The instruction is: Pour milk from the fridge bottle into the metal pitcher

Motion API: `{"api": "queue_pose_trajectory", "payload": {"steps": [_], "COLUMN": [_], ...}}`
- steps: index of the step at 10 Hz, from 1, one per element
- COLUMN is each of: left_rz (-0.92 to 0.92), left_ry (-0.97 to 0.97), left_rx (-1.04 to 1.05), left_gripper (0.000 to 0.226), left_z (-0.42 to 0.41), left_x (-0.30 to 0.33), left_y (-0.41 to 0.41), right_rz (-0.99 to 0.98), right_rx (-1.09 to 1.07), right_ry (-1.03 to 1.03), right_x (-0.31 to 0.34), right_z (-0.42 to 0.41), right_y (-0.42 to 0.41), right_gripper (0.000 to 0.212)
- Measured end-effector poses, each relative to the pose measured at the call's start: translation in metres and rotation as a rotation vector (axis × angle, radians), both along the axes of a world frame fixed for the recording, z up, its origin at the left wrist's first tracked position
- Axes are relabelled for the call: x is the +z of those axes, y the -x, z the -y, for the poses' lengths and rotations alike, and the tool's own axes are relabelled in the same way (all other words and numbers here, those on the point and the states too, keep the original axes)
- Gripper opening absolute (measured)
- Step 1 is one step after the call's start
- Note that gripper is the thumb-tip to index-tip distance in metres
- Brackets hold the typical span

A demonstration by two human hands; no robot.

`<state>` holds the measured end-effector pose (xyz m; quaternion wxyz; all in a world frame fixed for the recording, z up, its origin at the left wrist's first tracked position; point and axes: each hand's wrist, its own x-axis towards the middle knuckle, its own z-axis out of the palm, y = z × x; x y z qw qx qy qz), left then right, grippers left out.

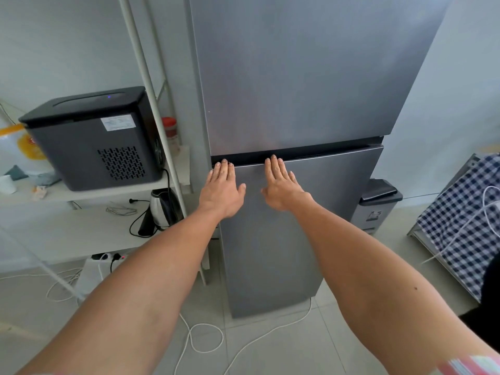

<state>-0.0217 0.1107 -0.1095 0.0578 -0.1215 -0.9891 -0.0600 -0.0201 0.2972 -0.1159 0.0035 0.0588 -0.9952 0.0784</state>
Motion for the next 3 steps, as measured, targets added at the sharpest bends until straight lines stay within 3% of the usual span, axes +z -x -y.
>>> {"api": "queue_pose_trajectory", "payload": {"steps": [1, 2, 3], "left_rz": [-0.008, 0.000, -0.056], "left_ry": [0.001, -0.093, -0.261], "left_rx": [-0.006, -0.009, -0.050], "left_gripper": [0.072, 0.073, 0.072], "left_z": [-0.001, 0.001, 0.004], "left_x": [-0.001, 0.007, -0.002], "left_y": [0.001, 0.001, -0.010], "right_rz": [-0.030, -0.178, -0.479], "right_rx": [-0.016, -0.146, -0.339], "right_ry": [0.101, 0.420, 0.997], "right_x": [0.008, 0.026, 0.045], "right_z": [0.001, 0.006, 0.001], "right_y": [-0.003, -0.021, -0.050], "right_gripper": [0.075, 0.058, 0.037]}}
